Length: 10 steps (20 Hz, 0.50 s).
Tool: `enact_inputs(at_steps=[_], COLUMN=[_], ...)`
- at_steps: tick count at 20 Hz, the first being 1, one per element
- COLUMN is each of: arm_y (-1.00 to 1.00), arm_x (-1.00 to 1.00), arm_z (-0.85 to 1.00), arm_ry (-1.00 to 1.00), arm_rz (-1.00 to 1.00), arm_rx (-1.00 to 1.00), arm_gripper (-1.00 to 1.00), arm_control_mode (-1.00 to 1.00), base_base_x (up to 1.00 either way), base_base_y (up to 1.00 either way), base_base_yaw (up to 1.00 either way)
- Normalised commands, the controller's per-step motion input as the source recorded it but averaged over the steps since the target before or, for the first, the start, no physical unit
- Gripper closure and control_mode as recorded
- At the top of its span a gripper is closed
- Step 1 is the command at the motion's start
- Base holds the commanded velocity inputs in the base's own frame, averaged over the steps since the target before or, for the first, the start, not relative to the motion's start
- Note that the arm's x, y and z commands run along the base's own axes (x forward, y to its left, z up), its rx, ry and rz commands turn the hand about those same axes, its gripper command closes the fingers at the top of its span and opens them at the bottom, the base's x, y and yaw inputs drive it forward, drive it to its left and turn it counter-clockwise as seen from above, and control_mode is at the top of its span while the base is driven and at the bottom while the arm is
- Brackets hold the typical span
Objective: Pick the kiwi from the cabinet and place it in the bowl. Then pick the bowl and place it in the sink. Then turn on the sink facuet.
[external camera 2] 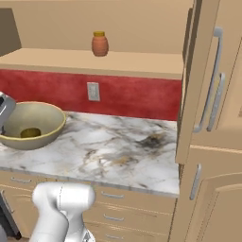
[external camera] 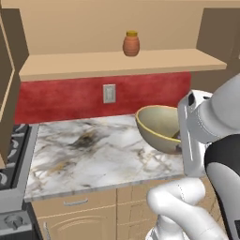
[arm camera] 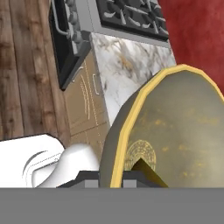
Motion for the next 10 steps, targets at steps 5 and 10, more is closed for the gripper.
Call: enact_inputs(at_steps=[5, 10], arm_y=[0.0, 0.0], arm_x=[0.0, 0.0], arm_z=[0.0, 0.0], arm_ry=[0.0, 0.0], arm_rz=[0.0, 0.0], arm_rx=[0.0, 0.0], arm_gripper=[1.0, 1.0], arm_control_mode=[1.0, 1.0], base_base_x=[-0.88, -0.77], base_base_y=[0.13, 0.11], base_base_yaw=[0.0, 0.0])
